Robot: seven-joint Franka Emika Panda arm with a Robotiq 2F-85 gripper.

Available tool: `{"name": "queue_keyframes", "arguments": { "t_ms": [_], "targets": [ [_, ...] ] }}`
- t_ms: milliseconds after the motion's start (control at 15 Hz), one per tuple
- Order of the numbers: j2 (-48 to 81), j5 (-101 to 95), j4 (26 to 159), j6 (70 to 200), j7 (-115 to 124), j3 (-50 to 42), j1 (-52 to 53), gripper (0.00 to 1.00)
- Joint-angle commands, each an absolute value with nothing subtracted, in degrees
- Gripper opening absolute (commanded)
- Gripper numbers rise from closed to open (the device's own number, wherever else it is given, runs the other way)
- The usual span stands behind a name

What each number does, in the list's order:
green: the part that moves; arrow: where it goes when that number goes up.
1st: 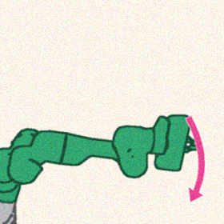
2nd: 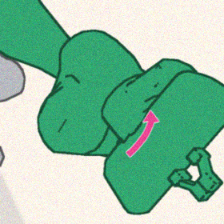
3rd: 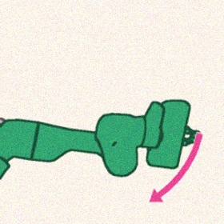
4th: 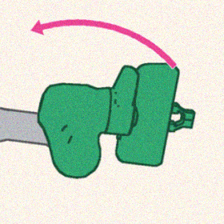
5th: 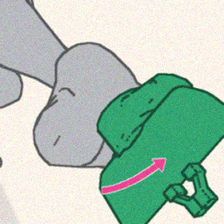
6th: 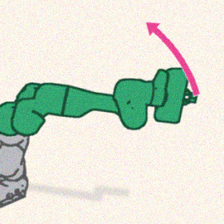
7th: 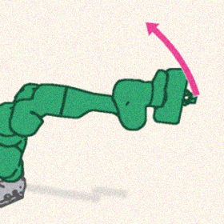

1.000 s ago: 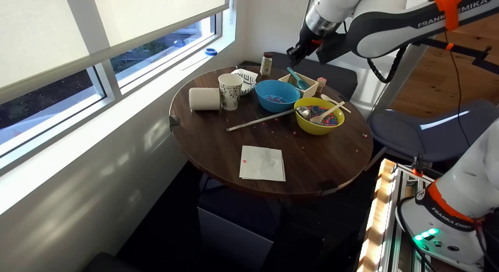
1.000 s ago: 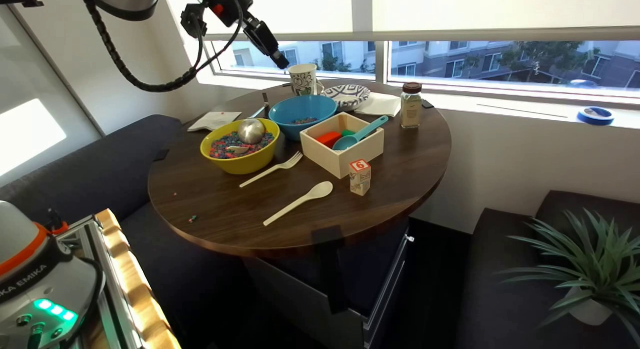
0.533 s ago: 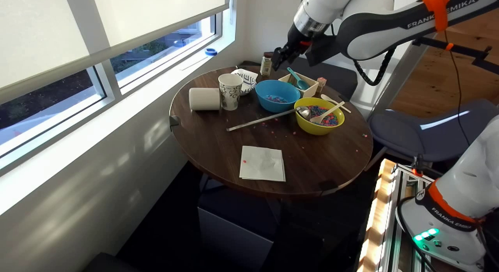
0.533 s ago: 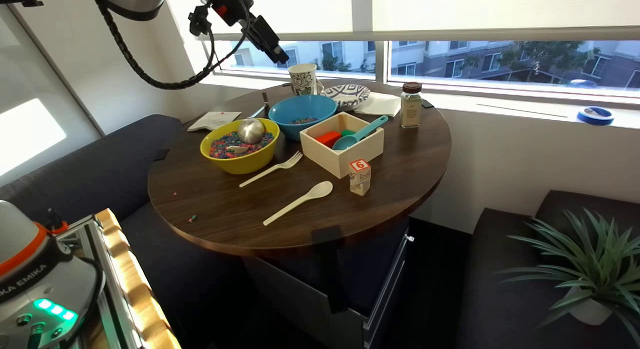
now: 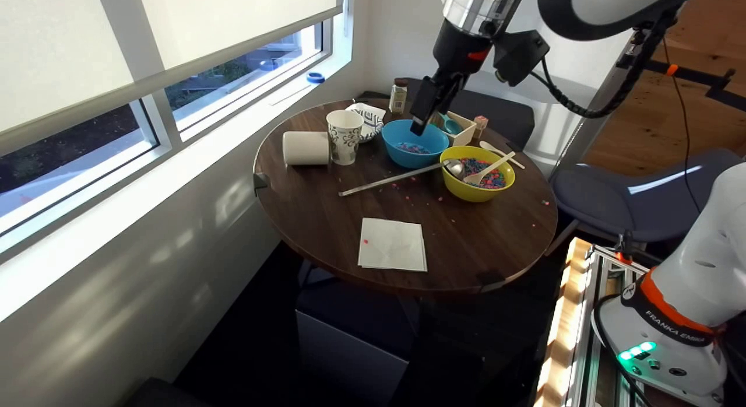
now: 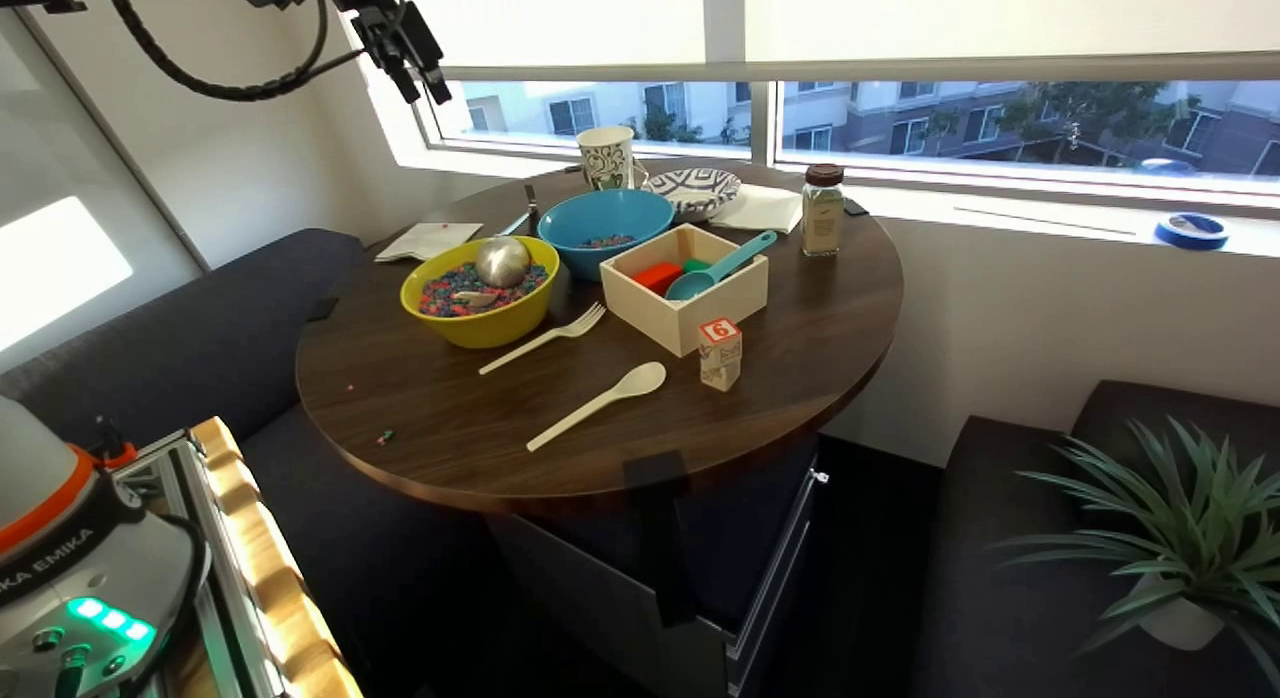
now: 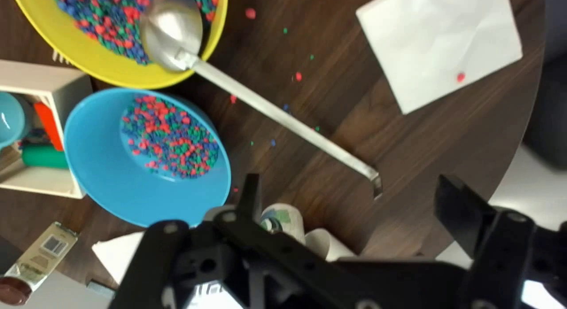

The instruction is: Pick up the blue piece on the napkin and put it in the blue bowl

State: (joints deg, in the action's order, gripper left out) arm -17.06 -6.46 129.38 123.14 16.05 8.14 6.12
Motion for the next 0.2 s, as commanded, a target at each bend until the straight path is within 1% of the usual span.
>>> {"name": "queue_keyframes", "arguments": {
  "t_ms": [0,133],
  "targets": [
    [-18.08,-6.12,128.83,119.69,14.53,8.88,5.96,1.00],
    [-19.73,-6.13,128.88,117.37,12.95,9.09,6.29,1.00]
  ]
}}
